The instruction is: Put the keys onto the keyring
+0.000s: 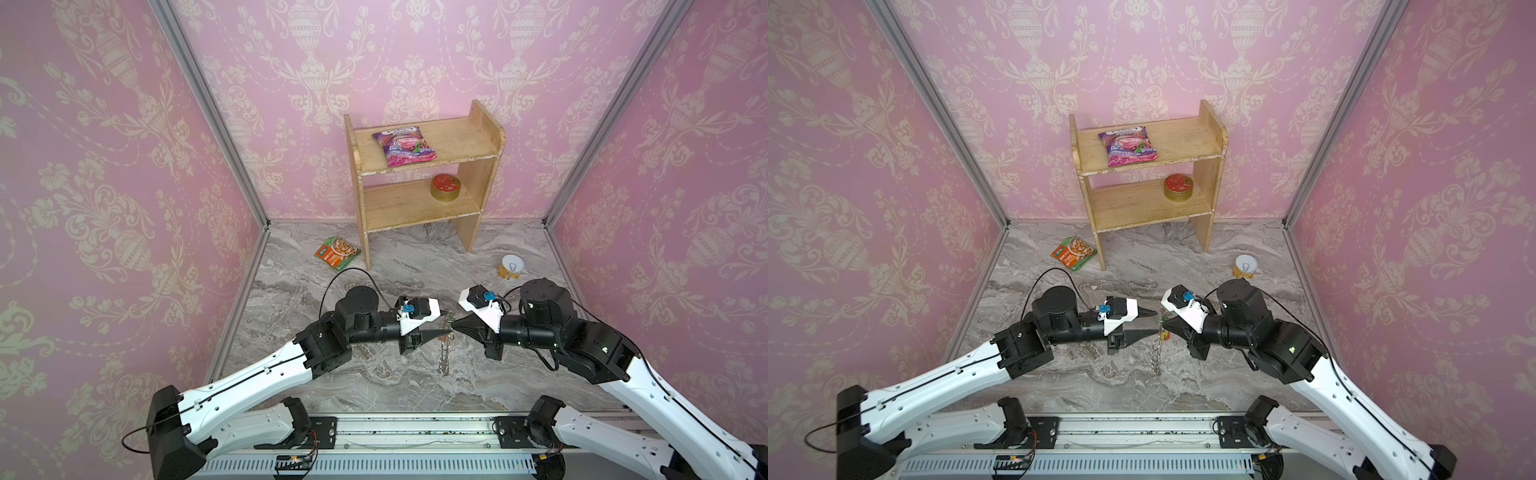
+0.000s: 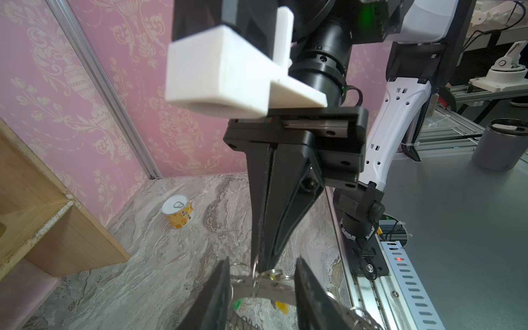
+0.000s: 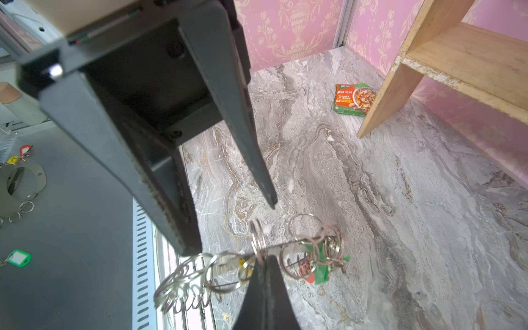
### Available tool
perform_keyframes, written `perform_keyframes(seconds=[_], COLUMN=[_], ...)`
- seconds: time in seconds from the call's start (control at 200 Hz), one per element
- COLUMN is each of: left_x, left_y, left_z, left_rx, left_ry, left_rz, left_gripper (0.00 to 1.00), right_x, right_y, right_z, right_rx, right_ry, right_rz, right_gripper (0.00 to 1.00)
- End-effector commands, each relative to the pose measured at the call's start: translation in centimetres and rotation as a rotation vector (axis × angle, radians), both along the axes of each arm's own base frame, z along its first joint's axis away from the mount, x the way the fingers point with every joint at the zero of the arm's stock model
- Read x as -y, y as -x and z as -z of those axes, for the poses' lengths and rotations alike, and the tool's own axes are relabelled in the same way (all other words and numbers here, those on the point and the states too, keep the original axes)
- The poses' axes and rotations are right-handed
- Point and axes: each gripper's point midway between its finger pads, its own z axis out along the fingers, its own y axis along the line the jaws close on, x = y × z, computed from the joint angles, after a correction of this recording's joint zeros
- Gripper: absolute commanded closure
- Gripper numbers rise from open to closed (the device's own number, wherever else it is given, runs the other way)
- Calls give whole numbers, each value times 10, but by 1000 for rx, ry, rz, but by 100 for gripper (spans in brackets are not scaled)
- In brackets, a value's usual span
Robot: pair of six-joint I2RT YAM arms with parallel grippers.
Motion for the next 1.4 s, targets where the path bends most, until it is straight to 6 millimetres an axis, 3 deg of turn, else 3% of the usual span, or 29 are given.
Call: perform_keyframes(seconds=[0.0, 1.396], left_x=[-1, 17], left_y=[-8, -10], left_z=[10, 17], left_rx=[-12, -42], left_ry=[-73, -84], left_rz=[-31, 7], left_gripper=[61, 100], right_x=[0, -4], right_y=[-1, 0], right_z=[-9, -11], right_rx=[39, 57], right_ry=[20, 12], right_rz=[-3, -9], right_gripper=[100, 100])
